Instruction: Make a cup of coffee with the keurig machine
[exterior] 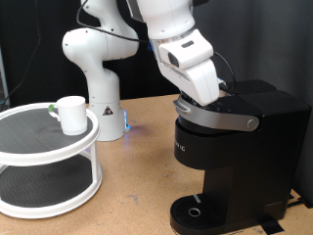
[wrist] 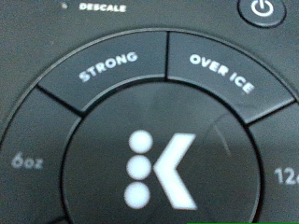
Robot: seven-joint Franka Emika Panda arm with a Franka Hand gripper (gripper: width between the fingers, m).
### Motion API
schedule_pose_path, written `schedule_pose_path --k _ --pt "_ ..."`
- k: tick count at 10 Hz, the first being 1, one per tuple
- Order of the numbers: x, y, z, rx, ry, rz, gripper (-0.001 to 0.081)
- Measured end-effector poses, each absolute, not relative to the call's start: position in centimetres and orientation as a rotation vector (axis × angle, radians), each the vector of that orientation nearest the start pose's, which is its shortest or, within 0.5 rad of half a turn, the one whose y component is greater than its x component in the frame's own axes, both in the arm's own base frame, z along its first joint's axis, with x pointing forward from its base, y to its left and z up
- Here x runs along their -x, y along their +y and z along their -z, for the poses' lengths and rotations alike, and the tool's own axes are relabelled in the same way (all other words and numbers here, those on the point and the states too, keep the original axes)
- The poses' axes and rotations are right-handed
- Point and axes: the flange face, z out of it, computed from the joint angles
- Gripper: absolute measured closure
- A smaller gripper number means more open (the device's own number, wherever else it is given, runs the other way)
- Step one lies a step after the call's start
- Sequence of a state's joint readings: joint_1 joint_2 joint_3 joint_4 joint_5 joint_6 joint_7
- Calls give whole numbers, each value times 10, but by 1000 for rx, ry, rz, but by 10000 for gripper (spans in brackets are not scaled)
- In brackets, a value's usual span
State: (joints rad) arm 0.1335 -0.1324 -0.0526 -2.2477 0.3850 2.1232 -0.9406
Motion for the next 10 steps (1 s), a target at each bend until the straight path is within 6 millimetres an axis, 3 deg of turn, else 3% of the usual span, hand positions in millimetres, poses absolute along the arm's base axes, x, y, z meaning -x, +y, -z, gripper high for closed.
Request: schedule_pose_path --k 10 --pt "-483 48 -420 2561 -1198 457 800"
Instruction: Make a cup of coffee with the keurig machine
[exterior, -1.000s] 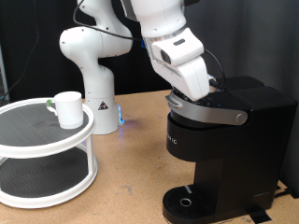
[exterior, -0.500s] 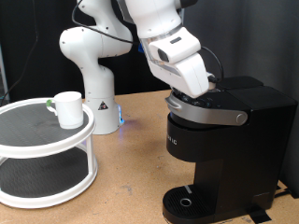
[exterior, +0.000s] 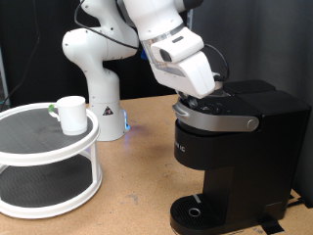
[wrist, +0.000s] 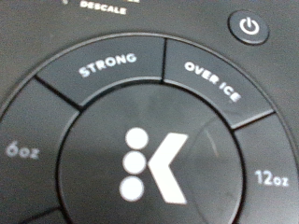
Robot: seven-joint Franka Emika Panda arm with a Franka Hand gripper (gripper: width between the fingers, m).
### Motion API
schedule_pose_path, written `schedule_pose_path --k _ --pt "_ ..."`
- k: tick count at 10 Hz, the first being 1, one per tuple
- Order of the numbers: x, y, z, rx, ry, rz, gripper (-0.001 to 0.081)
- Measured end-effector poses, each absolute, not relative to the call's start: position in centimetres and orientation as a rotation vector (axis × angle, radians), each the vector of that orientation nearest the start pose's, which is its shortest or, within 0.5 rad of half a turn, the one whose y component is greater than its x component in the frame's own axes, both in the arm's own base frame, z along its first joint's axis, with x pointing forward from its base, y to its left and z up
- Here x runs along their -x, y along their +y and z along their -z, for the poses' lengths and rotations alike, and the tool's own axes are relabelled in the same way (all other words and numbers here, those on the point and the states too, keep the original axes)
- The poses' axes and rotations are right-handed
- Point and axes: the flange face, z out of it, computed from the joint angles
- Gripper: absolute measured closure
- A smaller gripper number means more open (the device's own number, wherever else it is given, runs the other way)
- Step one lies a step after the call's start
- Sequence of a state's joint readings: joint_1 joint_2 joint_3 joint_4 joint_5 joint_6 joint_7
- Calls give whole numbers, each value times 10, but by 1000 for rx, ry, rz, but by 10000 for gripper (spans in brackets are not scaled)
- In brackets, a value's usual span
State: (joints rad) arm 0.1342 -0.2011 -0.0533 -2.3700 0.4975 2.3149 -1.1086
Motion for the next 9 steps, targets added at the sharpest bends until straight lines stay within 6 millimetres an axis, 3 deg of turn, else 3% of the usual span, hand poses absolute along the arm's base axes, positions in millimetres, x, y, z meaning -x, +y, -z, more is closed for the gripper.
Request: schedule_pose_path --k 6,9 --pt "-466 37 -419 2559 -1253 591 800" --pt "-454 30 -415 2548 -1279 377 800"
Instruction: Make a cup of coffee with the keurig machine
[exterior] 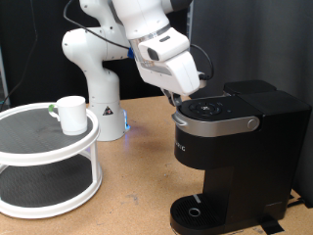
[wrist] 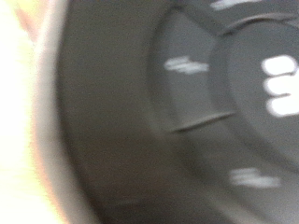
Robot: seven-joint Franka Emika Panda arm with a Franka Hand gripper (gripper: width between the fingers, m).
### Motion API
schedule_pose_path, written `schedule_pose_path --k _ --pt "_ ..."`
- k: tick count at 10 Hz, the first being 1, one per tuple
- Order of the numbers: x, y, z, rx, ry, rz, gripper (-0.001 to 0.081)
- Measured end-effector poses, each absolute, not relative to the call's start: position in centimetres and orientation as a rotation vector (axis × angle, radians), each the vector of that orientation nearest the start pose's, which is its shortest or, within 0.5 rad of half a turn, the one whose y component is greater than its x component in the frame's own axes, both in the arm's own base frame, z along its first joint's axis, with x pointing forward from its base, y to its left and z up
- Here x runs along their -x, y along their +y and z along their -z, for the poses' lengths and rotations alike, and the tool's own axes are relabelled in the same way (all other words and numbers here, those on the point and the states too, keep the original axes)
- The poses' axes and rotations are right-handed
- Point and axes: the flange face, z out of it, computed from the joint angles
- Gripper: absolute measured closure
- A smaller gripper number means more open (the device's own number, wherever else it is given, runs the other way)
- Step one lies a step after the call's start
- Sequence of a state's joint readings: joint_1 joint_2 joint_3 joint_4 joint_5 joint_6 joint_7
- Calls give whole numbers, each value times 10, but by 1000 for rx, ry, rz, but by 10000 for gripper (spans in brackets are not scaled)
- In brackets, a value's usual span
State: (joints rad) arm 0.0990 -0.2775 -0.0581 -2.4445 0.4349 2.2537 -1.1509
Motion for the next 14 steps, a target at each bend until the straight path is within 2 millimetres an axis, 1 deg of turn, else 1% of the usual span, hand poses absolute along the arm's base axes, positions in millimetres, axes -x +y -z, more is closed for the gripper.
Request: schedule_pose_path --k 1,2,3,5,8,9,14 --pt "-452 30 -415 2537 -1238 327 800" --pt "-453 31 -419 2525 -1181 347 800" --pt "-457 32 -426 2508 -1131 389 800" --pt "-463 31 -454 2451 -1070 444 800" --pt "-467 19 -499 2391 -1083 445 800" --pt "-467 17 -504 2379 -1089 431 800" --pt "-468 14 -496 2386 -1128 465 800"
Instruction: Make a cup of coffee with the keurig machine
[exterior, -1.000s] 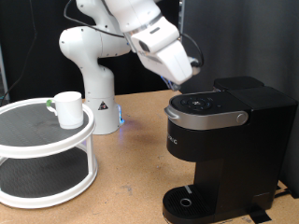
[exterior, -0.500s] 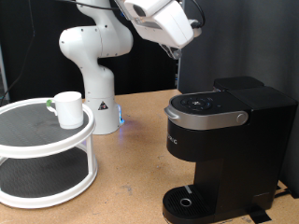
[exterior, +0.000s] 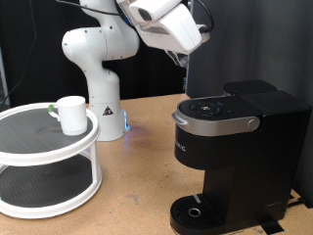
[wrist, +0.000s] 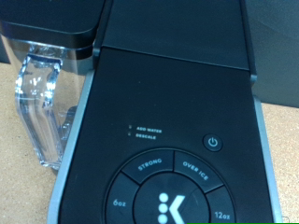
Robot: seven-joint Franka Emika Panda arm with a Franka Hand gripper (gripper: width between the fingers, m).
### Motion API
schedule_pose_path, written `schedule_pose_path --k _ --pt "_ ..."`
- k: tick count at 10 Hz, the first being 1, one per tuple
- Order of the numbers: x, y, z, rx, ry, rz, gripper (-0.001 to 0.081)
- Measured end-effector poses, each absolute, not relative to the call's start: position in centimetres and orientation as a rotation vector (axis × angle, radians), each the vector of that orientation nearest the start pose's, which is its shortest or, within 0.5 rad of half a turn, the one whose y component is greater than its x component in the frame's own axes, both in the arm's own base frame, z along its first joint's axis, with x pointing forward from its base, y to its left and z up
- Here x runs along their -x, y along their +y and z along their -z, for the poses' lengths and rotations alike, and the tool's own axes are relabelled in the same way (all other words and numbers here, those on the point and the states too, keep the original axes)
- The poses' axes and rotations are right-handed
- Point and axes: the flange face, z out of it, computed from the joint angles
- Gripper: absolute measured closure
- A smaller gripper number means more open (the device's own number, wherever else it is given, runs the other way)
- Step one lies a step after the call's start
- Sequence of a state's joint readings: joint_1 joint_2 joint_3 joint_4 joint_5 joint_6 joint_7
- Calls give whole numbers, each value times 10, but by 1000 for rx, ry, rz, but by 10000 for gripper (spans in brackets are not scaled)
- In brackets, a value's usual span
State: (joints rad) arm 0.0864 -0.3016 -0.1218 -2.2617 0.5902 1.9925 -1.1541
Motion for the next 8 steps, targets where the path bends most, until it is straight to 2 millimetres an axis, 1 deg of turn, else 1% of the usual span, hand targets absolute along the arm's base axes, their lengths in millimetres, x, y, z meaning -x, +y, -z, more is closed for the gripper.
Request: schedule_pose_path --k 2,4,6,7,8 --pt "-463 11 -494 2381 -1166 393 800" --pt "-455 1 -498 2348 -1245 282 800" --pt "-441 -22 -503 2249 -1397 166 800" --pt "-434 -37 -507 2209 -1454 152 800" --pt "-430 -41 -510 2184 -1490 163 800"
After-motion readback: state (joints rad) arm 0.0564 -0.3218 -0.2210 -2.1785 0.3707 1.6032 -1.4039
